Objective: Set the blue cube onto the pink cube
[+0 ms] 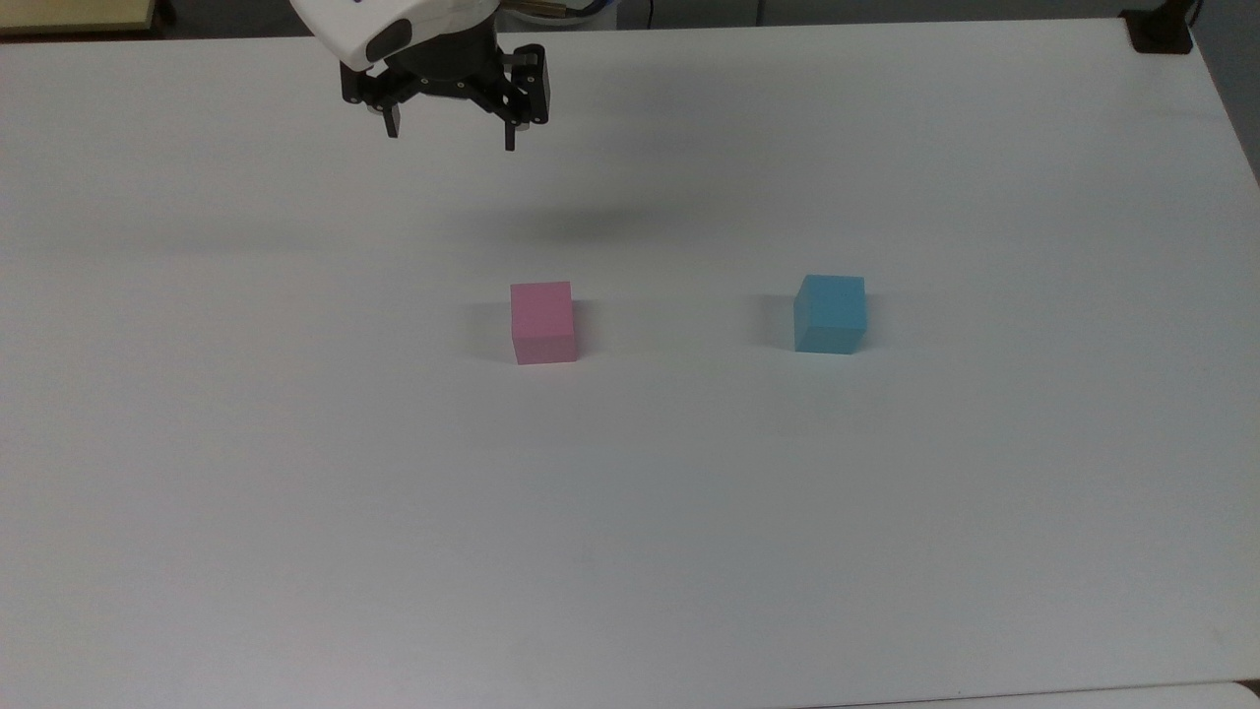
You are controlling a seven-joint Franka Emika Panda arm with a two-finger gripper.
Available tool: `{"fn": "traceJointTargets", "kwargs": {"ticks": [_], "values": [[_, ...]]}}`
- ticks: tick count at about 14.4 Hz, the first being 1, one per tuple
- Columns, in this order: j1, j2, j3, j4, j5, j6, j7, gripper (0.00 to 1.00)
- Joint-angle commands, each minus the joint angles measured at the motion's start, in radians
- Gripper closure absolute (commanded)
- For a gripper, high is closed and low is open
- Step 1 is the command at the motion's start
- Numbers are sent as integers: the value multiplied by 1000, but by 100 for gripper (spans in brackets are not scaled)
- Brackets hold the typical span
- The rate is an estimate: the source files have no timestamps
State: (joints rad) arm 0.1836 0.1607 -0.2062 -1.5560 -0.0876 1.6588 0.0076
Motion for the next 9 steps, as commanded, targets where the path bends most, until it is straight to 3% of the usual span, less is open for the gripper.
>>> {"fn": "traceJointTargets", "kwargs": {"ticks": [1,9], "values": [[-12,-15,4,-1,8,-10,-9,0],[-9,-9,8,1,14,-2,-9,0]]}}
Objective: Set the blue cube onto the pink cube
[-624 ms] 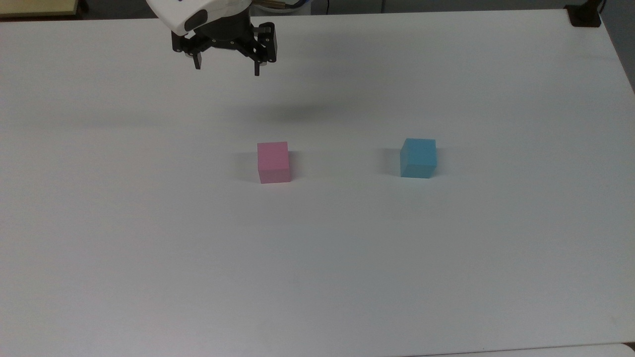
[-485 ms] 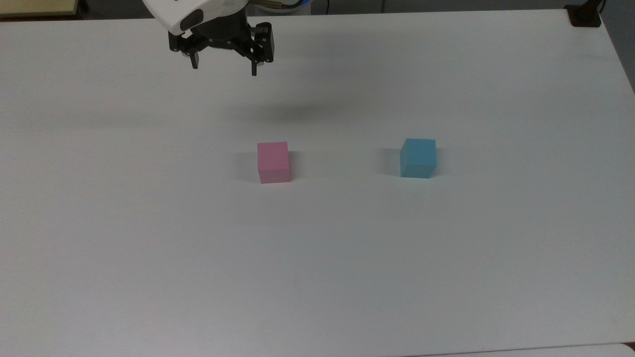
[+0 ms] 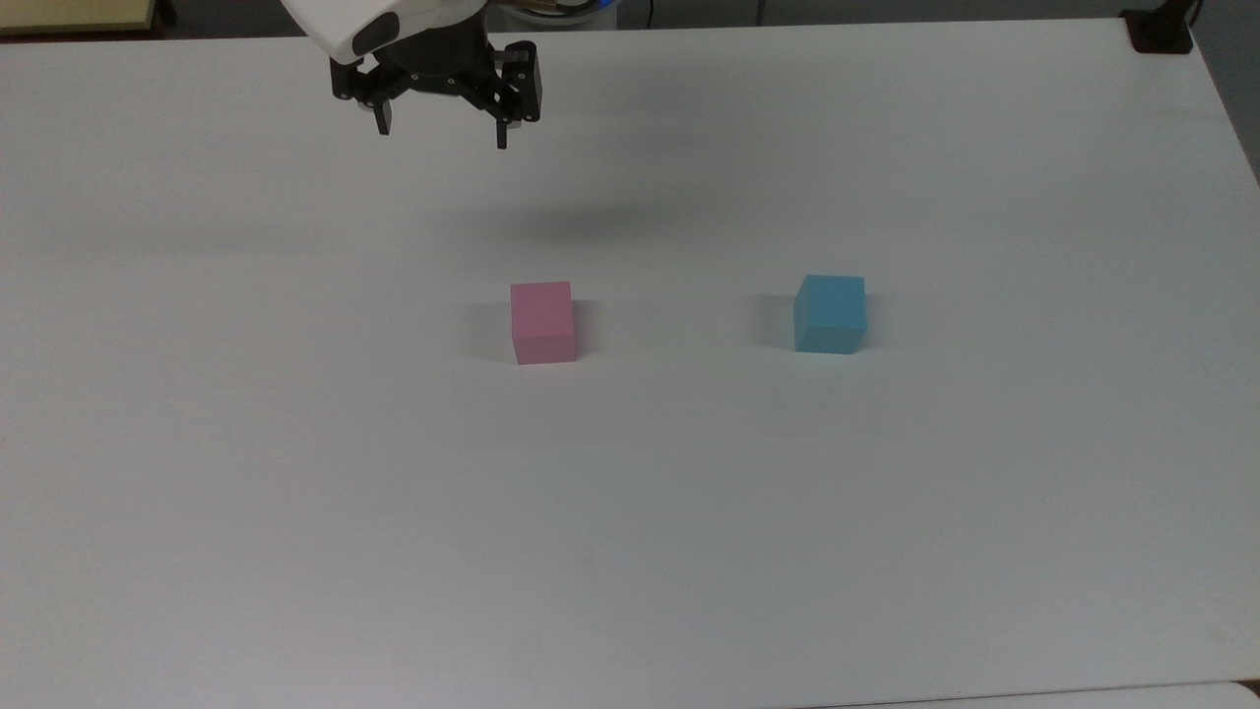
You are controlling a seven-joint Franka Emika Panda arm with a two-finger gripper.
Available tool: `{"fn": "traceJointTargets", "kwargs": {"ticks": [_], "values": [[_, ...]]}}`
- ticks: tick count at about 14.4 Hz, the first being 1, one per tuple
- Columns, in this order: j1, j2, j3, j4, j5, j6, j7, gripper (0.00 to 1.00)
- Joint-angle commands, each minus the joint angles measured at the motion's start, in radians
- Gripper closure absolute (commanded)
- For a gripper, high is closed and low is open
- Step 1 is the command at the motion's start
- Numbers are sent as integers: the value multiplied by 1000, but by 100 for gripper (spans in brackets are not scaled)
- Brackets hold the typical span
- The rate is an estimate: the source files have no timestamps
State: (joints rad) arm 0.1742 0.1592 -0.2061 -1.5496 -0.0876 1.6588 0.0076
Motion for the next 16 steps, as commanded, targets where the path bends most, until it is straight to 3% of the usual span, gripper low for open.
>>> {"fn": "traceJointTargets", "kwargs": {"ticks": [1,3,5,7,11,16], "values": [[5,-4,10,2,18,-1,-9,0],[39,19,39,20,57,-1,5,0],[124,46,39,23,66,16,8,0],[220,97,30,34,112,109,95,0],[385,198,30,36,118,212,235,0],[482,334,28,39,117,355,388,0]]}}
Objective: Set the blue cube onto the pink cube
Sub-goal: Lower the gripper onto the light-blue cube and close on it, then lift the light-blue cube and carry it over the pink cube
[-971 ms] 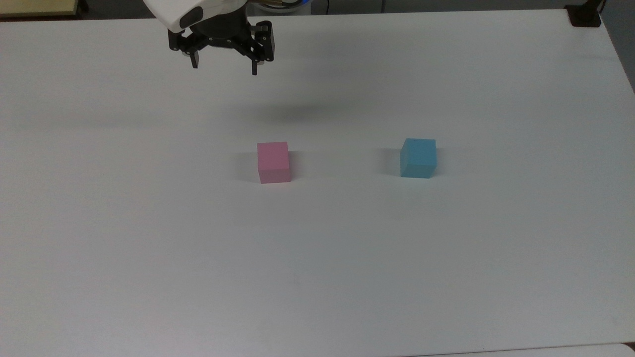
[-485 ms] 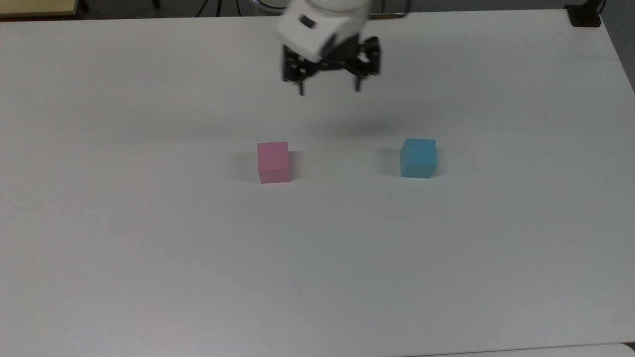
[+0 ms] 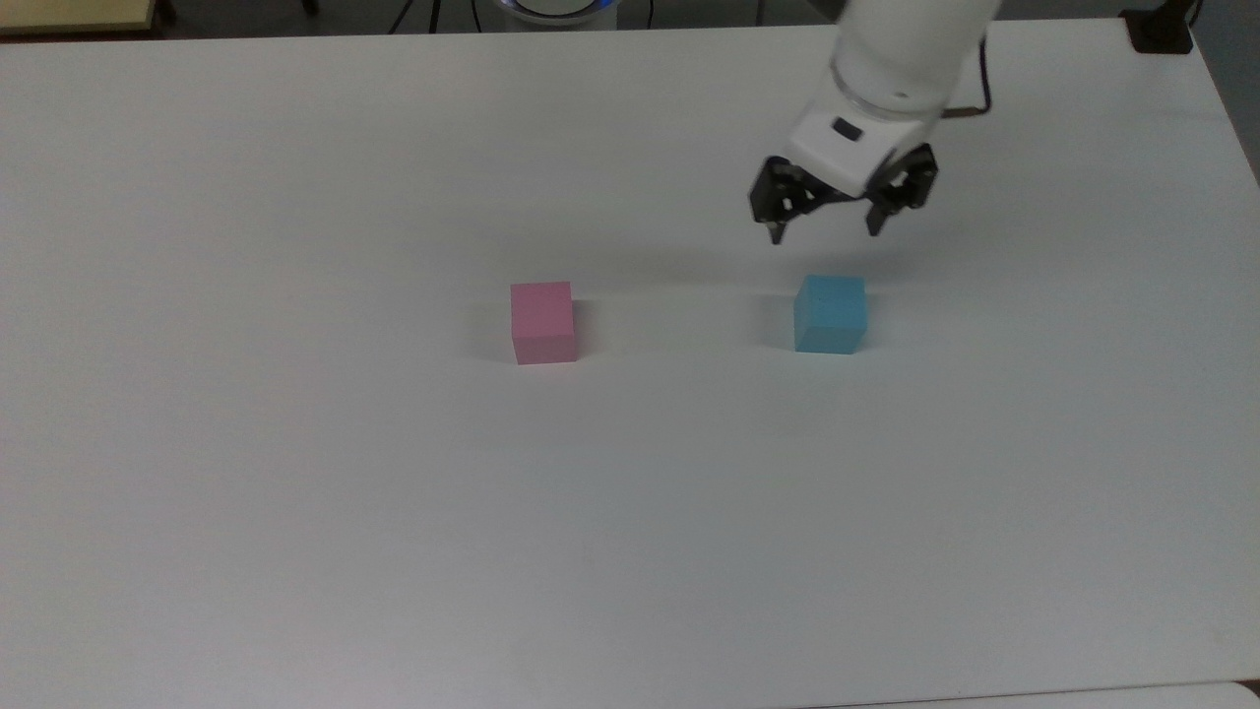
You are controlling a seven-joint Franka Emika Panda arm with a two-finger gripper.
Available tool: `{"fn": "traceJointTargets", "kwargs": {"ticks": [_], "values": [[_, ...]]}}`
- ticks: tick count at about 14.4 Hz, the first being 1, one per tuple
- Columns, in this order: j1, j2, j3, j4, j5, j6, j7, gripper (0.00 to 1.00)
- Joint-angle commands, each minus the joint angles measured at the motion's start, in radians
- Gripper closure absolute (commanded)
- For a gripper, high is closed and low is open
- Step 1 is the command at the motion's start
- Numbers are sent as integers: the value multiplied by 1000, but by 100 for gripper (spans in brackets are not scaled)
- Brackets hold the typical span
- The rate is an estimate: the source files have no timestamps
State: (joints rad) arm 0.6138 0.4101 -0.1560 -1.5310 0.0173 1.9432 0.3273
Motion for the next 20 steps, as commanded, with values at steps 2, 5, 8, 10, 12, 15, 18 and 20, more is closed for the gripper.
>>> {"fn": "traceJointTargets", "kwargs": {"ticks": [2,5,8,10,12,15,18,20], "values": [[44,145,-20,47,10,94,76,0],[38,177,-20,57,7,94,76,0],[38,185,-22,57,6,98,82,23],[34,182,-20,60,15,126,108,89],[15,109,-19,54,7,137,147,91],[-109,-61,-3,28,6,32,31,89],[-239,-151,-20,29,9,-100,-181,87],[-261,-151,-84,29,9,-125,-282,87]]}}
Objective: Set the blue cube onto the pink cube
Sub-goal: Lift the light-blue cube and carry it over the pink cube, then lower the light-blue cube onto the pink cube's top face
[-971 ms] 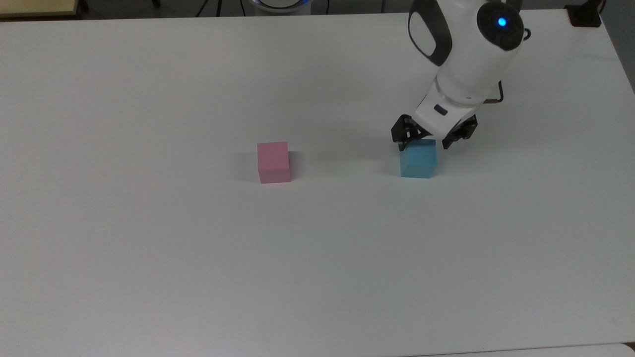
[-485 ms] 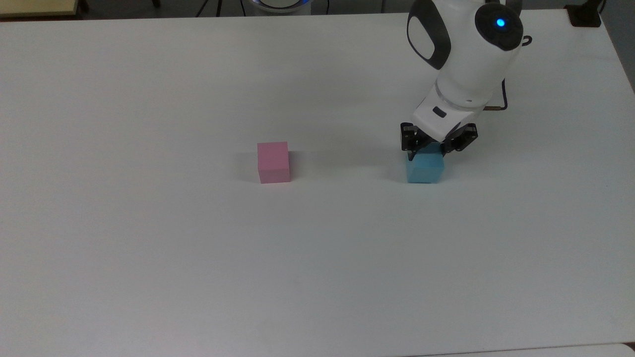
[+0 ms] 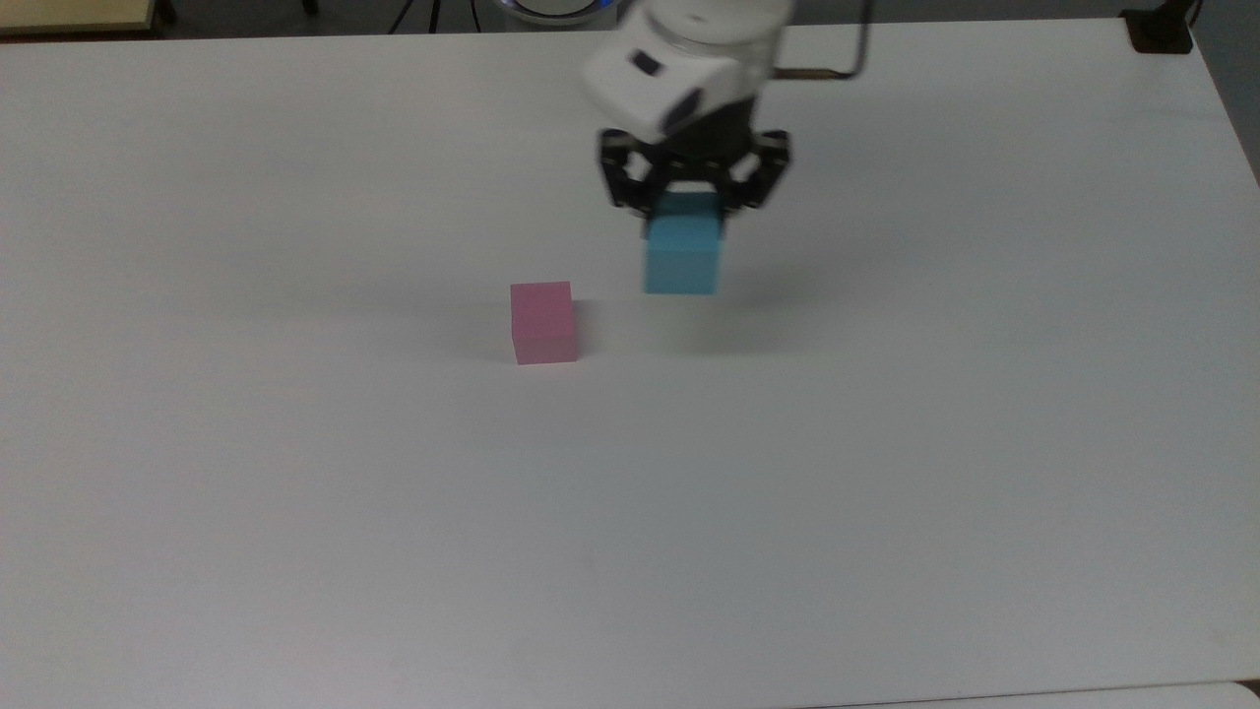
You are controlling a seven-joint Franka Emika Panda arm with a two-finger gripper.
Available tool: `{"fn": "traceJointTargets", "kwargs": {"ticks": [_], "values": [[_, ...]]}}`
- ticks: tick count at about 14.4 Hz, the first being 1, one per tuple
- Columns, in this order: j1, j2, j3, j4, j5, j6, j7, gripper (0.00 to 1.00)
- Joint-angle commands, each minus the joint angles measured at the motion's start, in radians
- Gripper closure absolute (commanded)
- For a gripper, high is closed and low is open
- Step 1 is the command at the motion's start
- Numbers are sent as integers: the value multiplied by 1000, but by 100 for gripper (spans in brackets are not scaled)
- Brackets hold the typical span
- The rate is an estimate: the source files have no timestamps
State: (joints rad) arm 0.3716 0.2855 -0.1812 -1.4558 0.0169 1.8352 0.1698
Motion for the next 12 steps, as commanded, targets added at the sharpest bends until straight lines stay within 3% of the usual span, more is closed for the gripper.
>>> {"fn": "traceJointTargets", "kwargs": {"ticks": [1,5,12], "values": [[-20,-17,-84,-48,8,-16,-151,87],[-26,27,-124,-72,8,-8,-219,87],[-26,61,-130,-152,6,-1,-288,87]]}}
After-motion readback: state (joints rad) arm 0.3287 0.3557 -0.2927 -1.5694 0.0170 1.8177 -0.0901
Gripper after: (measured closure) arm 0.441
